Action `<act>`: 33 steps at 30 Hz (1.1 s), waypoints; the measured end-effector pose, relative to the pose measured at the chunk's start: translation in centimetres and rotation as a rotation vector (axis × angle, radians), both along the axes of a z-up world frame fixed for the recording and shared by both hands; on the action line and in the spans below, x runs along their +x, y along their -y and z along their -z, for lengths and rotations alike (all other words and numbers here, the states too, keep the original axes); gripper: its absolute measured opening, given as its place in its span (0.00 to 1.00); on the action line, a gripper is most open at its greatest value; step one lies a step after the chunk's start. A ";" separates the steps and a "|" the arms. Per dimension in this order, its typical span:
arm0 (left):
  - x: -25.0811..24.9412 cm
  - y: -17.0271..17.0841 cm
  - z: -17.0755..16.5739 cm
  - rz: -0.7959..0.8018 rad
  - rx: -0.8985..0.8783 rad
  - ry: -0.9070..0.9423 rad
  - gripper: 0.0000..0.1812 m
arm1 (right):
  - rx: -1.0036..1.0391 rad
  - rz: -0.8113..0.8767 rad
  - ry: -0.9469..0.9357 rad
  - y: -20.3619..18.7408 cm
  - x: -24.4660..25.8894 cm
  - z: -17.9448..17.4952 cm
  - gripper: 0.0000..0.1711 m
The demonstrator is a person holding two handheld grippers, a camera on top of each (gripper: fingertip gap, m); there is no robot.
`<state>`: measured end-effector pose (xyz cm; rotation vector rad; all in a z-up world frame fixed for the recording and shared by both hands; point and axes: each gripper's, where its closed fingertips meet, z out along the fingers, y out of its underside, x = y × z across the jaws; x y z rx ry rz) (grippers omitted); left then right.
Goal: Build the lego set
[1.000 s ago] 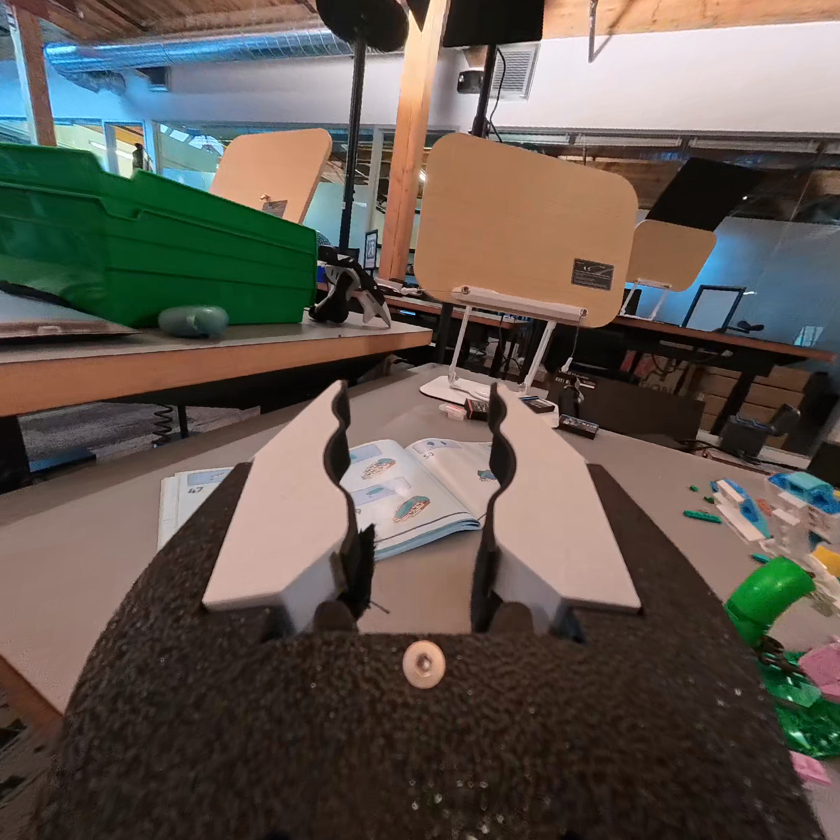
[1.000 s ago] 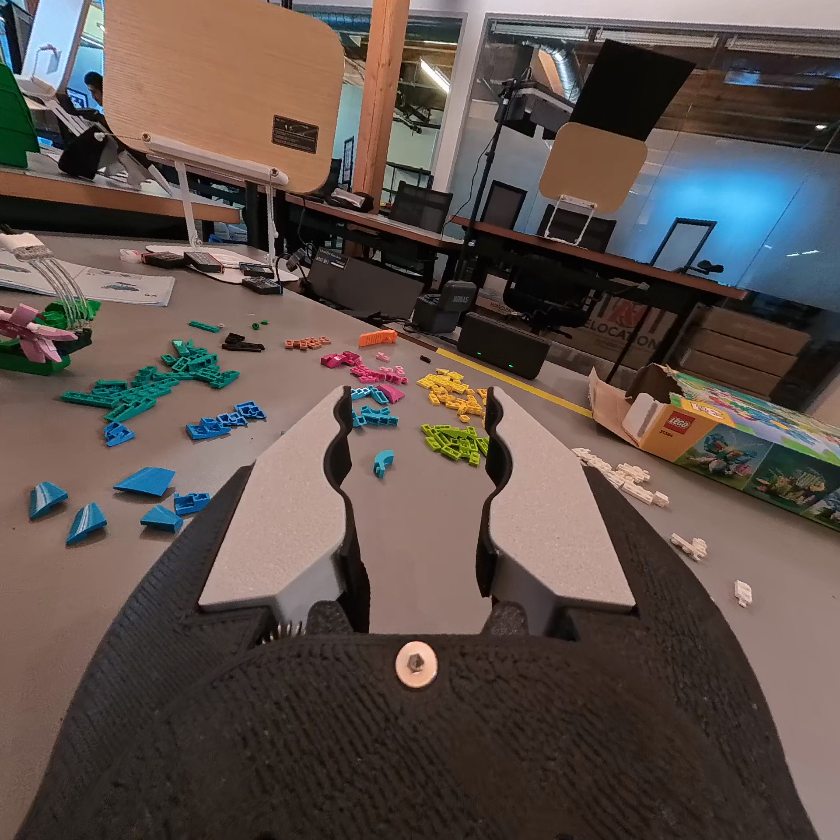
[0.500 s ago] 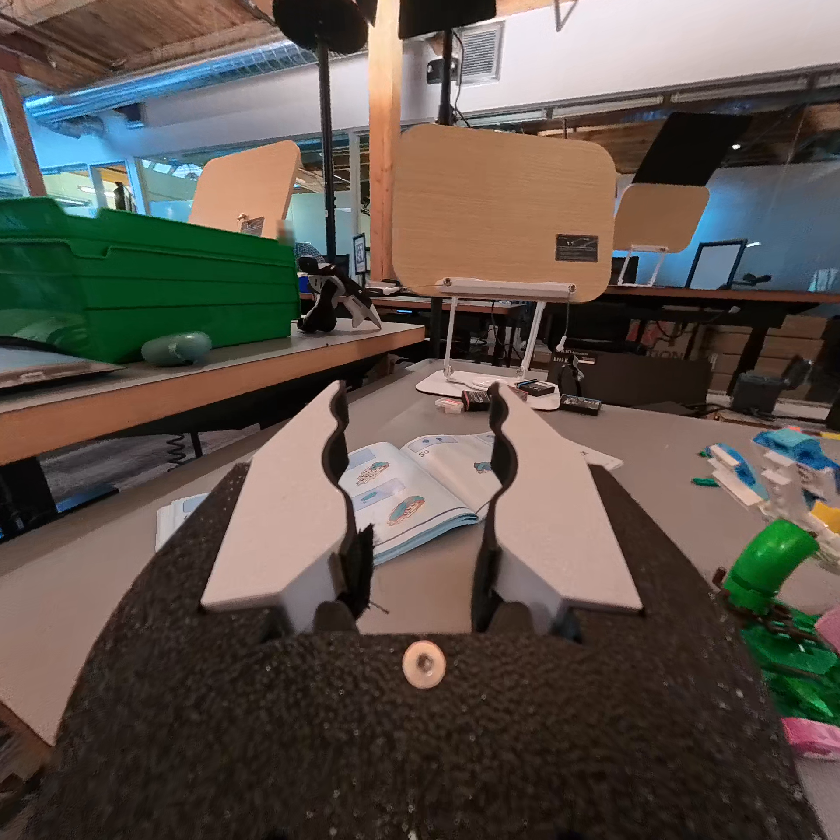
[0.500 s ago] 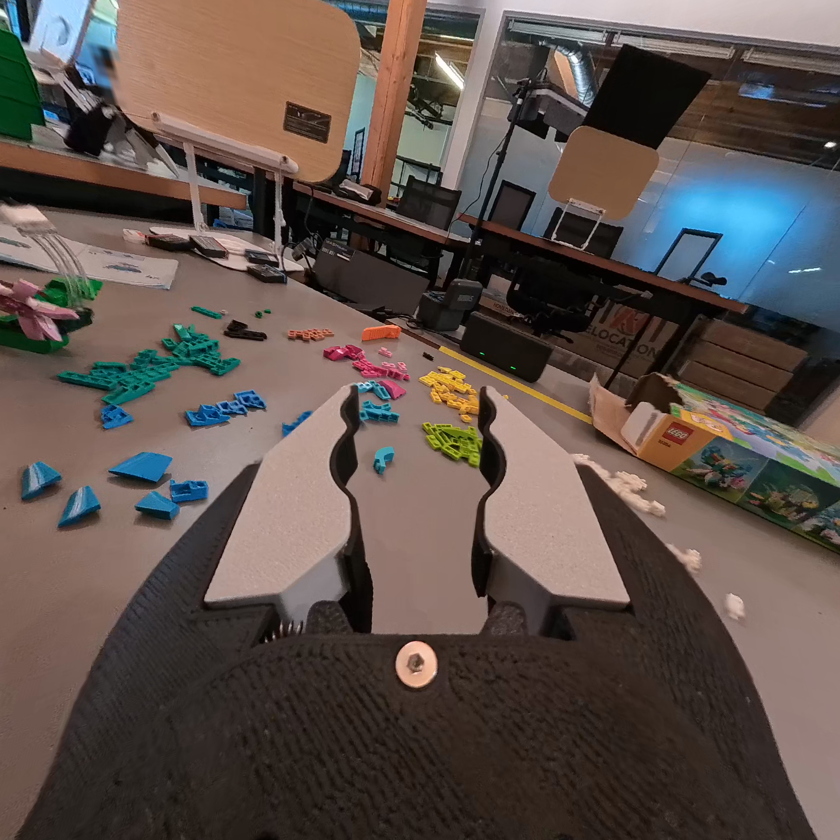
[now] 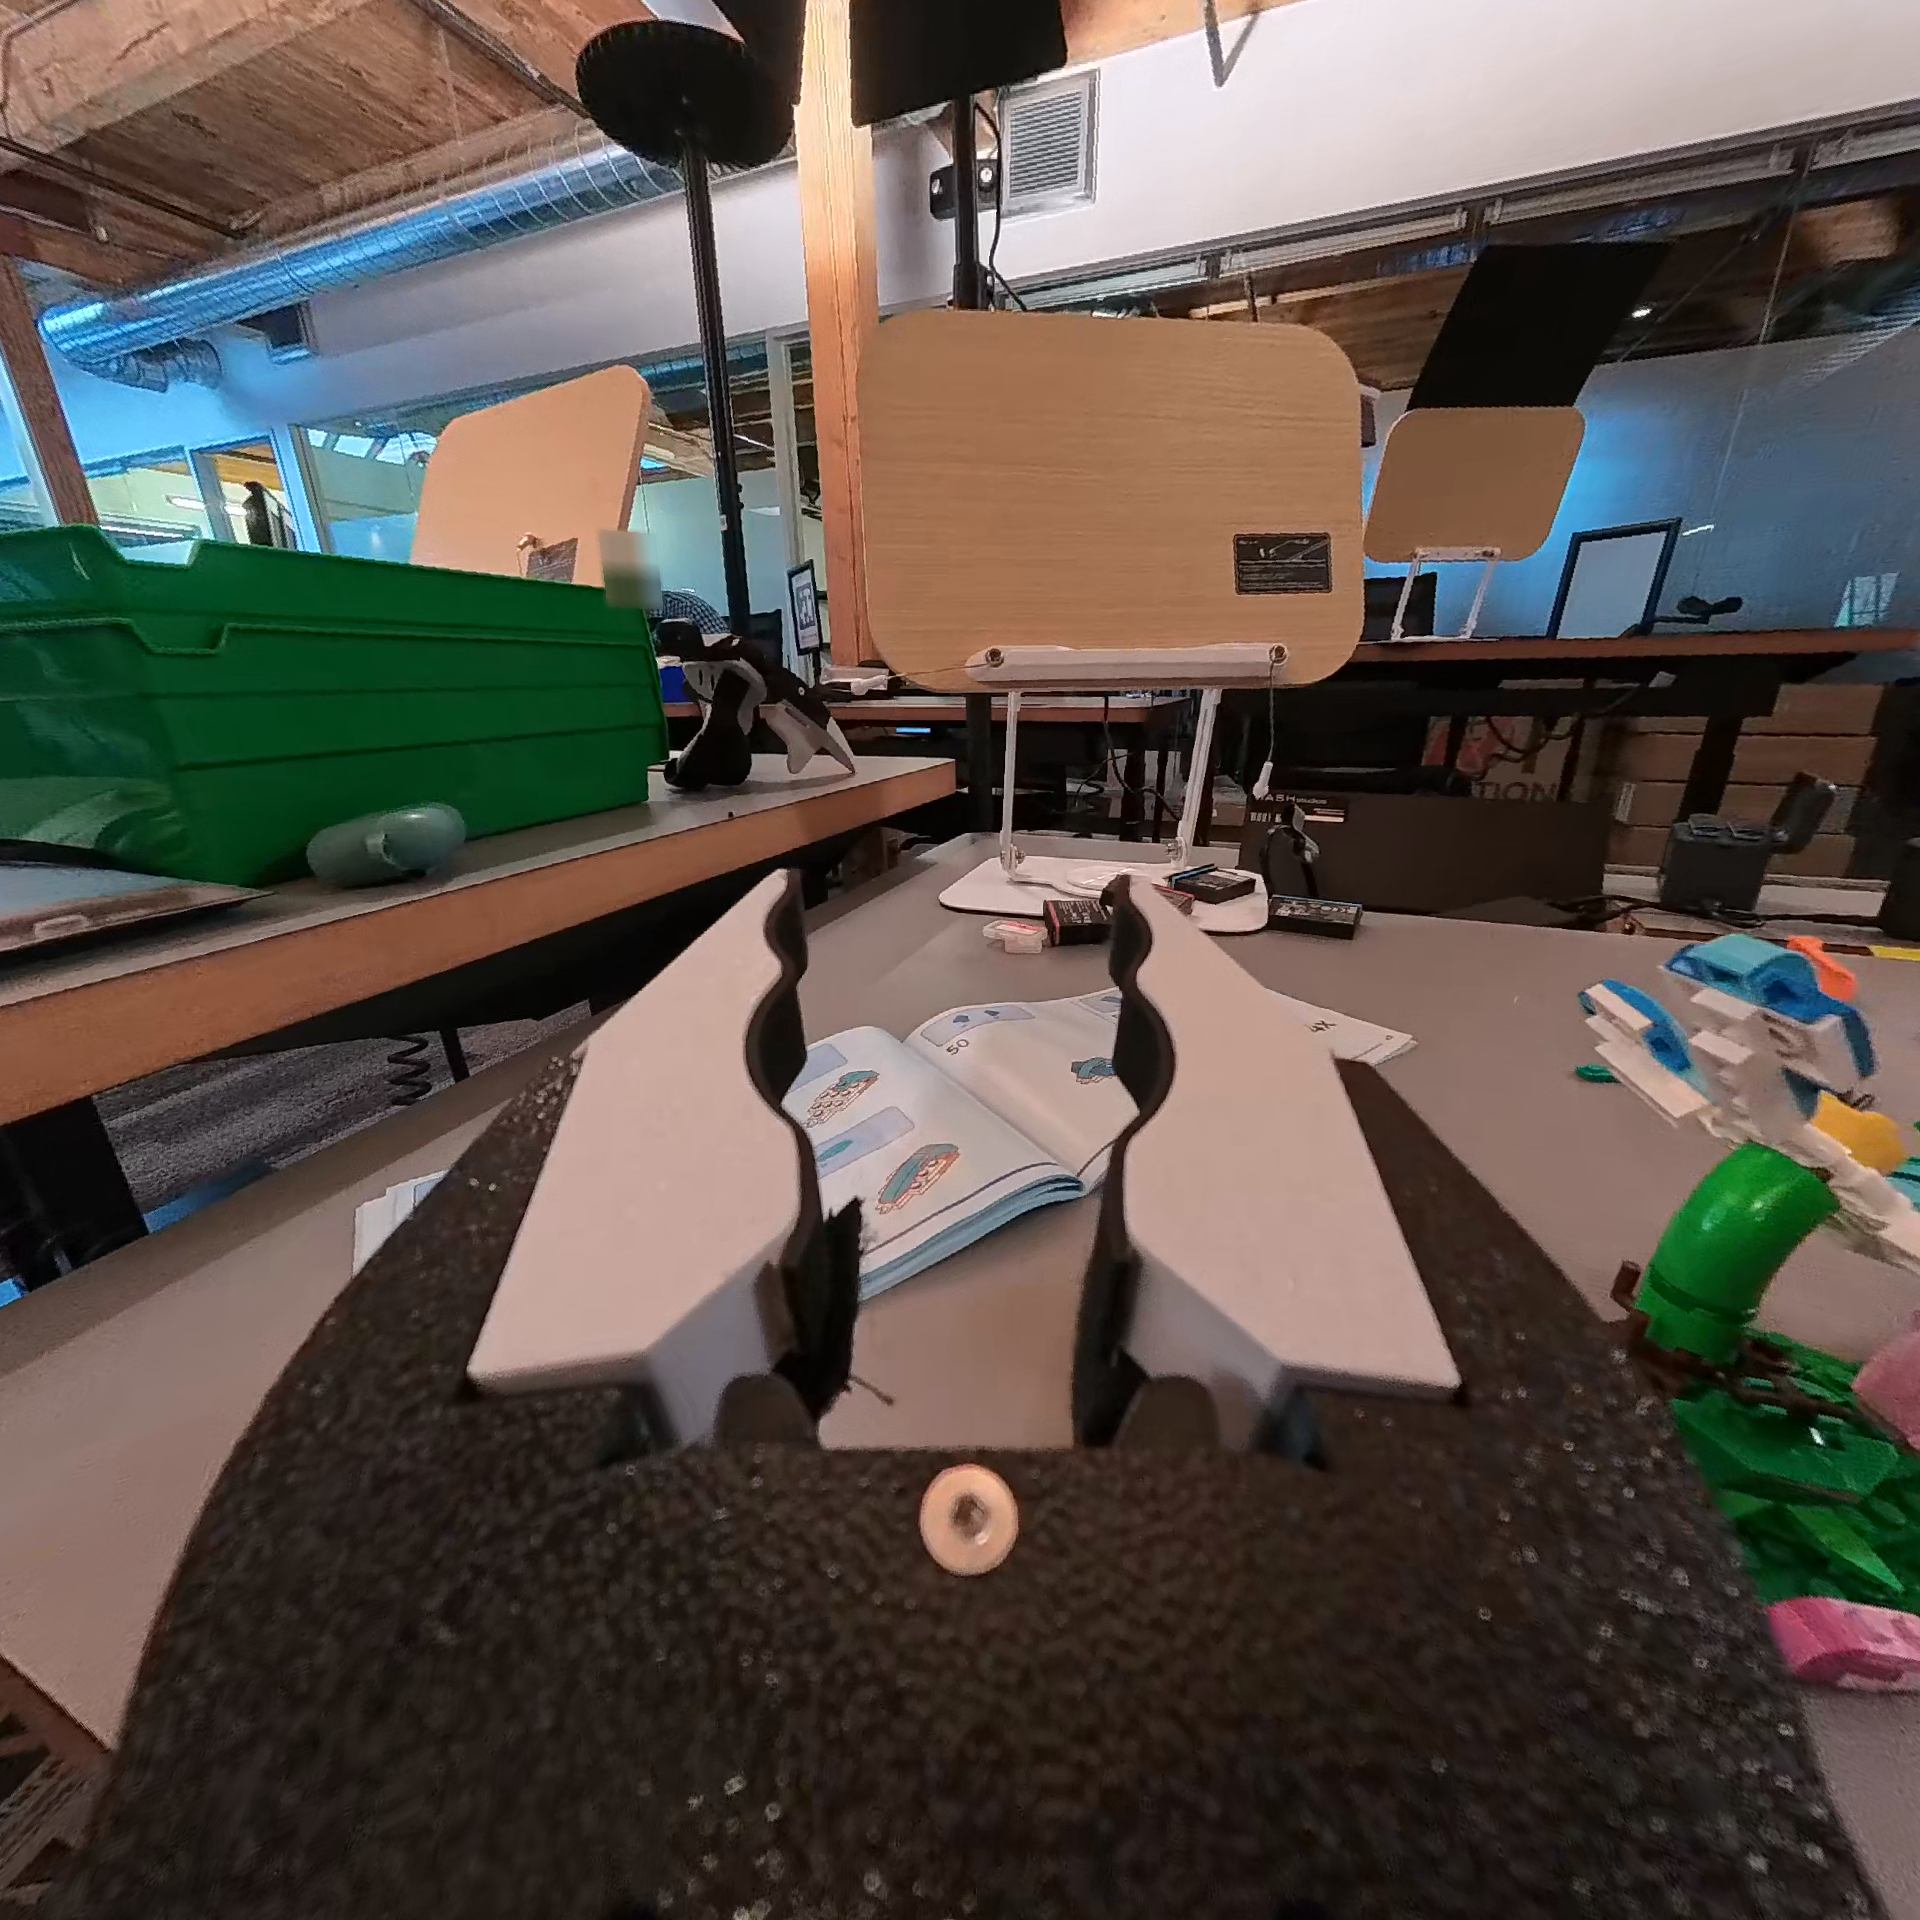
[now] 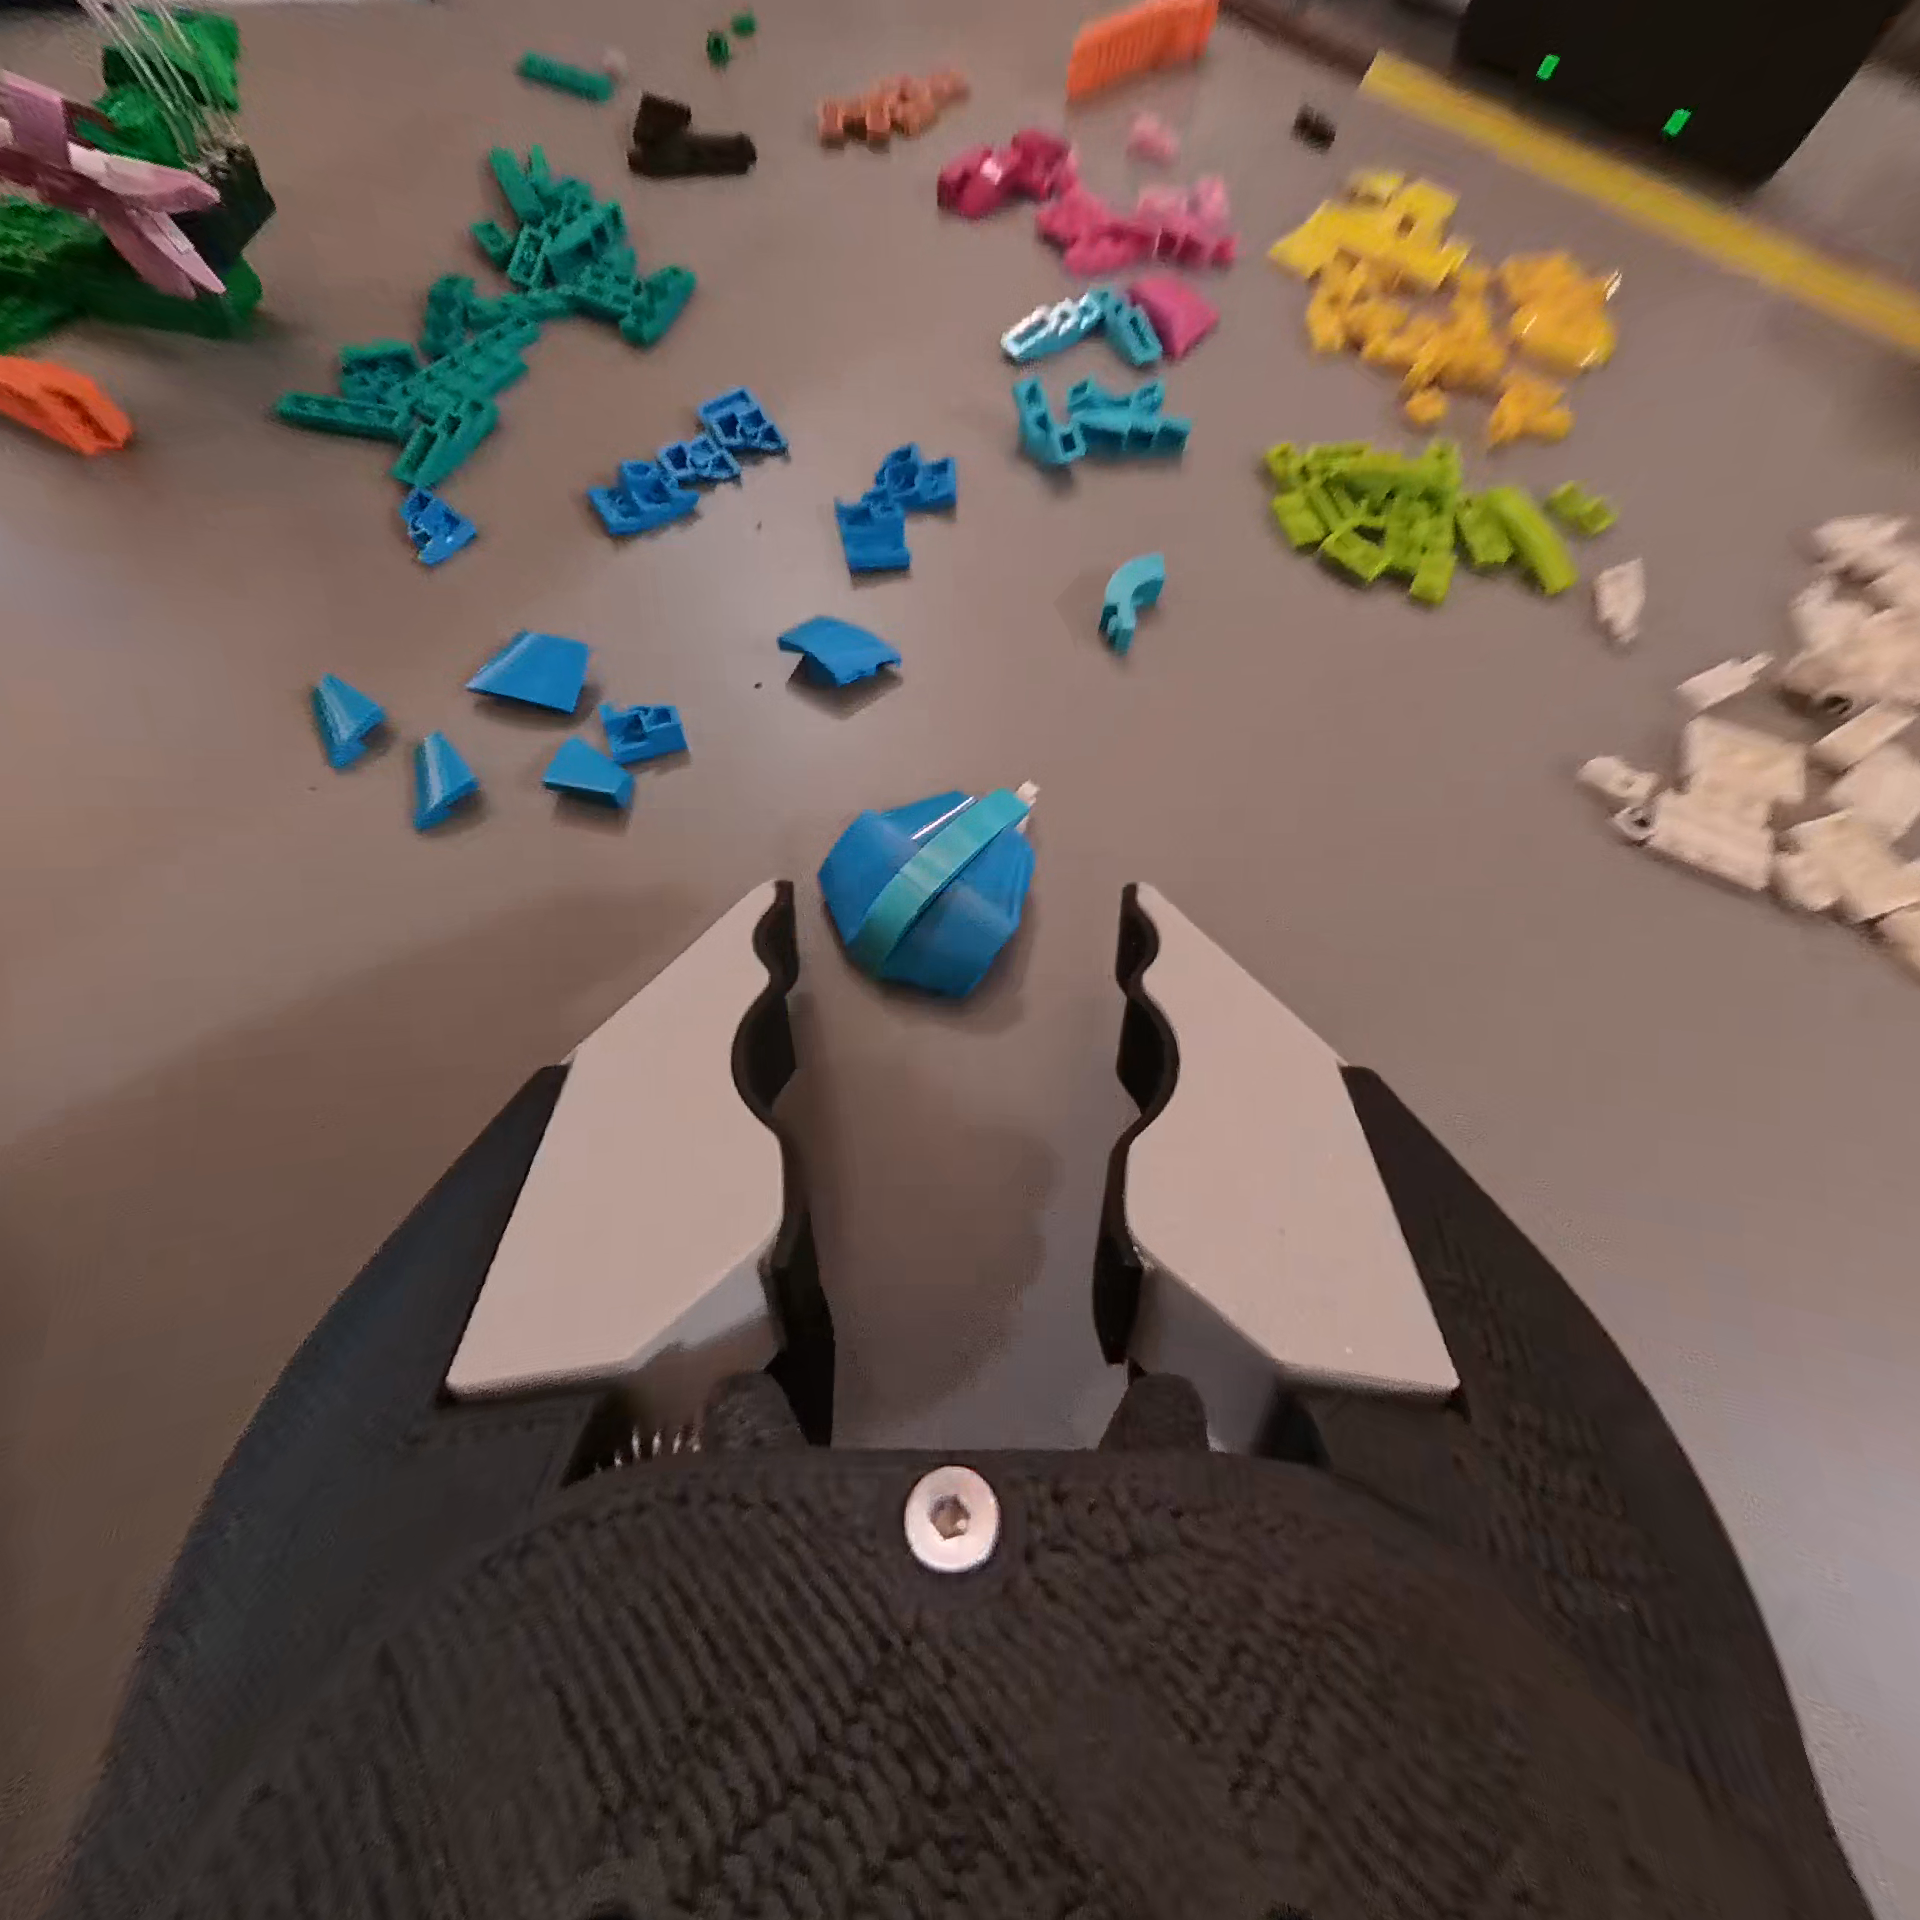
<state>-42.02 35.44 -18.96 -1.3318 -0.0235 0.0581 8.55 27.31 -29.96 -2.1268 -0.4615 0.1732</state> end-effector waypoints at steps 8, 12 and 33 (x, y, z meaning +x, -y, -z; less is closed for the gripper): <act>0.1 0.0 0.0 0.003 0.001 -0.008 0.31 | -0.082 -0.019 -0.014 0.1 -1.0 1.2 0.25; 0.3 0.0 0.0 0.006 -0.002 -0.016 0.30 | -0.073 -0.007 0.030 -0.1 -0.7 1.3 0.23; 0.6 0.0 0.0 0.014 -0.002 -0.035 0.30 | -0.087 0.114 0.092 0.3 3.9 1.3 0.32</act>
